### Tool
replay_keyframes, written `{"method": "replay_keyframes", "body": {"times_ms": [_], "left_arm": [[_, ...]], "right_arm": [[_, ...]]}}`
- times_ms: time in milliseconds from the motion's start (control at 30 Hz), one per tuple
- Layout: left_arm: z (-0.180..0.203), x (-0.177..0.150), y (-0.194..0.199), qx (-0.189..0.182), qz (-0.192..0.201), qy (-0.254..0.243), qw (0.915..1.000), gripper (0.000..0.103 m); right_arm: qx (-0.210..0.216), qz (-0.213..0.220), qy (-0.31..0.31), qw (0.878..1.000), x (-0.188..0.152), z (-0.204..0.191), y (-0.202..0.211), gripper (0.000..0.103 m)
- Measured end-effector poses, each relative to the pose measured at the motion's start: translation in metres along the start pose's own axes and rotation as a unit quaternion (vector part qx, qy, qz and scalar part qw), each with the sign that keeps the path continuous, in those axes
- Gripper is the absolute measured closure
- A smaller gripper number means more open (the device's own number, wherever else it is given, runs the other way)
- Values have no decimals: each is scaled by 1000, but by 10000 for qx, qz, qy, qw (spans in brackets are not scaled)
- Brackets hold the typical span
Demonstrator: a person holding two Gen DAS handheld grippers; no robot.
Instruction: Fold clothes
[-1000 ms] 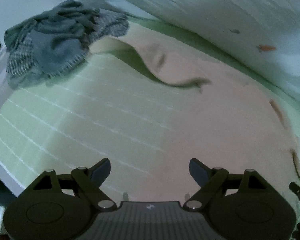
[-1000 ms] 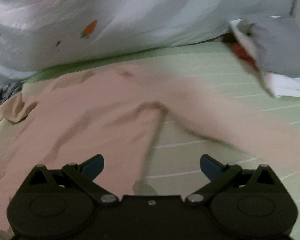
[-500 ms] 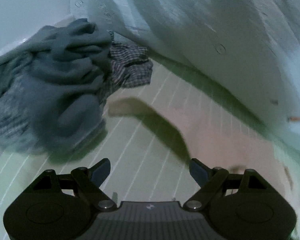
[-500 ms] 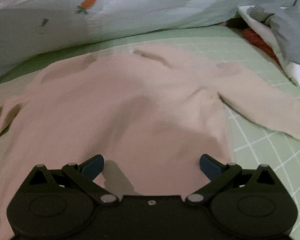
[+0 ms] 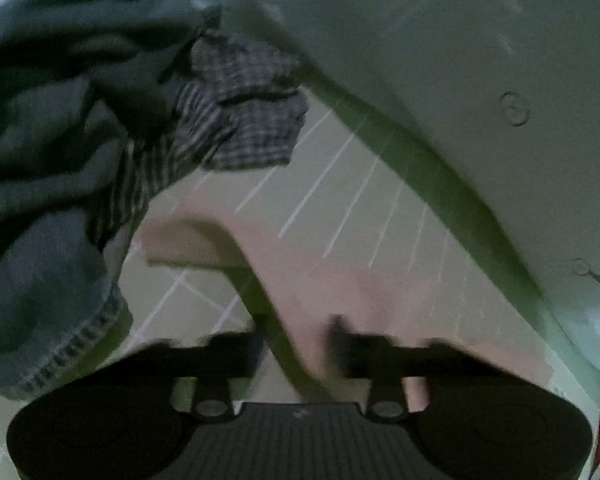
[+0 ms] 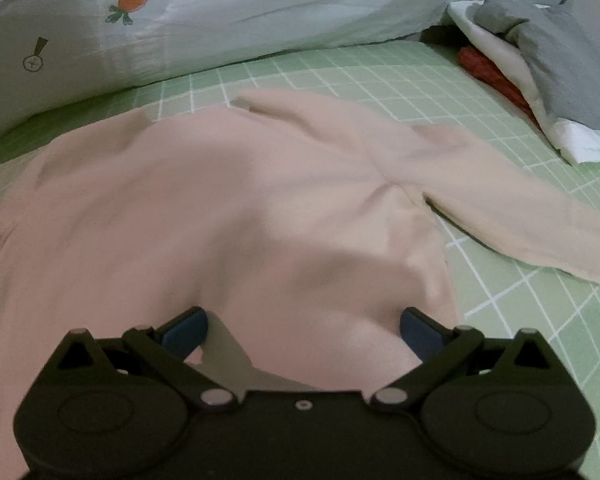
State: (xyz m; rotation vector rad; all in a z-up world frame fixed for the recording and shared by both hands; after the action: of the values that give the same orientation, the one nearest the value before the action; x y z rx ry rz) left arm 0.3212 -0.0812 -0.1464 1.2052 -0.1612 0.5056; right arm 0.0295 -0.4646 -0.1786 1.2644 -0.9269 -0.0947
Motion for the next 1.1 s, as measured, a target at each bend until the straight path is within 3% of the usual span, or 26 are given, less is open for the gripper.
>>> {"method": "replay_keyframes", "body": {"times_ms": [267, 433, 567, 733, 800, 1000, 1100], "left_arm": [[-18, -44, 28, 162, 54, 115, 9998, 100], [-29, -92, 46, 226, -316, 100, 9992, 100], [-37, -129, 60, 256, -615, 92, 9977, 92], [-51, -122, 65, 510, -503, 199, 9972, 70], [-57, -117, 64, 654, -474, 216, 9965, 55], [-75, -103, 60, 1084, -388, 266, 9930, 39], [-84, -96, 59, 1299, -344, 291, 9905, 38]], "right_arm": [[42, 54, 49, 10000, -2, 2, 0, 0], [71, 167, 81, 9998, -6, 2, 1, 0], [128, 212, 148, 9996, -8, 4, 2, 0], [173, 224, 209, 9994, -9, 5, 4, 0], [171, 236, 212, 9994, -10, 6, 4, 0], [131, 264, 169, 9994, -11, 3, 4, 0], [105, 264, 136, 9995, -11, 3, 4, 0]]}}
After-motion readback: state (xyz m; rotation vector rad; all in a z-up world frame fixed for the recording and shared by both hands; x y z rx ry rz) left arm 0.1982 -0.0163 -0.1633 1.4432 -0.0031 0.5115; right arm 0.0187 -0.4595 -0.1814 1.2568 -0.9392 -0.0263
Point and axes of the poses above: each gripper's, at about its wrist camera, not at the fingertips, and y roughly against the way its jaws point, z to its right, x to its top, the point moved 3 cm from there along -y, roughly the way its jaws point, and after that the axes turned 2 degrees about -z, right-handed, at the moved point
